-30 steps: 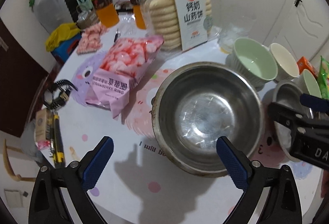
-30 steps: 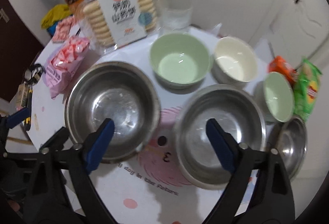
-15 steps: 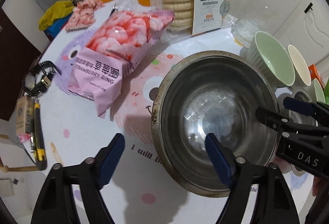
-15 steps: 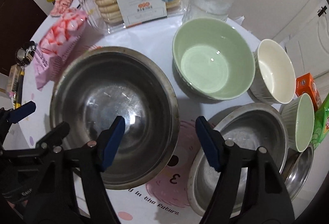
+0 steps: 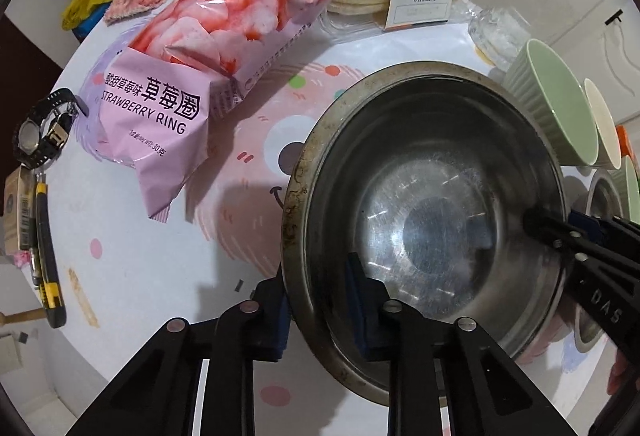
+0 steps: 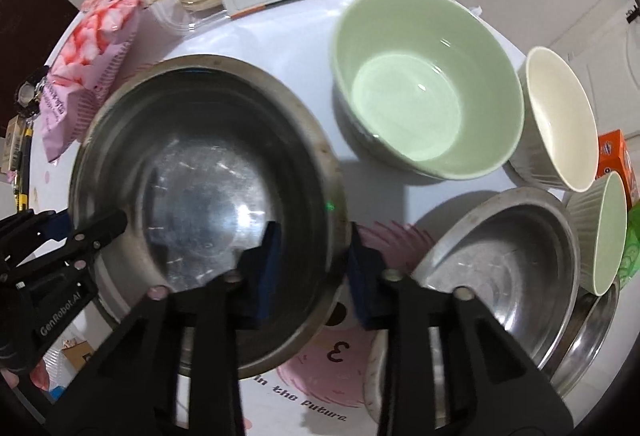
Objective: Organize plates and bowls
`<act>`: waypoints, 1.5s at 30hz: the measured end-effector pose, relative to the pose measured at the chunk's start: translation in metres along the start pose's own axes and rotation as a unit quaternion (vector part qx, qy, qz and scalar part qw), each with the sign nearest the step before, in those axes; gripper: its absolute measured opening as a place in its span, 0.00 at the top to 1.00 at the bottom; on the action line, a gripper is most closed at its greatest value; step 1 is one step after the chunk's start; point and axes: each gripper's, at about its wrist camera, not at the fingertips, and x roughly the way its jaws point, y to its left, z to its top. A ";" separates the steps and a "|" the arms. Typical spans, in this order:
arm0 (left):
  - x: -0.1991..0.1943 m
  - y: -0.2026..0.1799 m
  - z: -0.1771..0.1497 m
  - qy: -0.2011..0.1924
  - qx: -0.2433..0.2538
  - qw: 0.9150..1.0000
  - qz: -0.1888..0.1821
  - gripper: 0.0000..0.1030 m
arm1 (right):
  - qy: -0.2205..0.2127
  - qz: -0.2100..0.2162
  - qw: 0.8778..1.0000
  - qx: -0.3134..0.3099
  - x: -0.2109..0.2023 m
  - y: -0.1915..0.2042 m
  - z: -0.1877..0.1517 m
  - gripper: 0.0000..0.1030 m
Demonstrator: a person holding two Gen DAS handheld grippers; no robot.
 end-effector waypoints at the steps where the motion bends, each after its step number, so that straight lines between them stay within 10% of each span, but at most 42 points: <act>1: 0.001 -0.001 -0.001 -0.002 0.004 1.000 0.003 0.78 | 0.001 -0.001 1.000 0.000 0.000 -0.002 -0.001 0.80; 27: -0.033 -0.028 -0.065 -0.008 0.116 0.993 -0.019 0.81 | -0.003 0.036 0.990 0.137 -0.037 -0.018 -0.142 0.82; 45: -0.011 -0.051 -0.064 -0.012 0.149 0.989 0.015 0.64 | 0.005 0.022 0.990 0.143 -0.026 -0.010 -0.155 0.80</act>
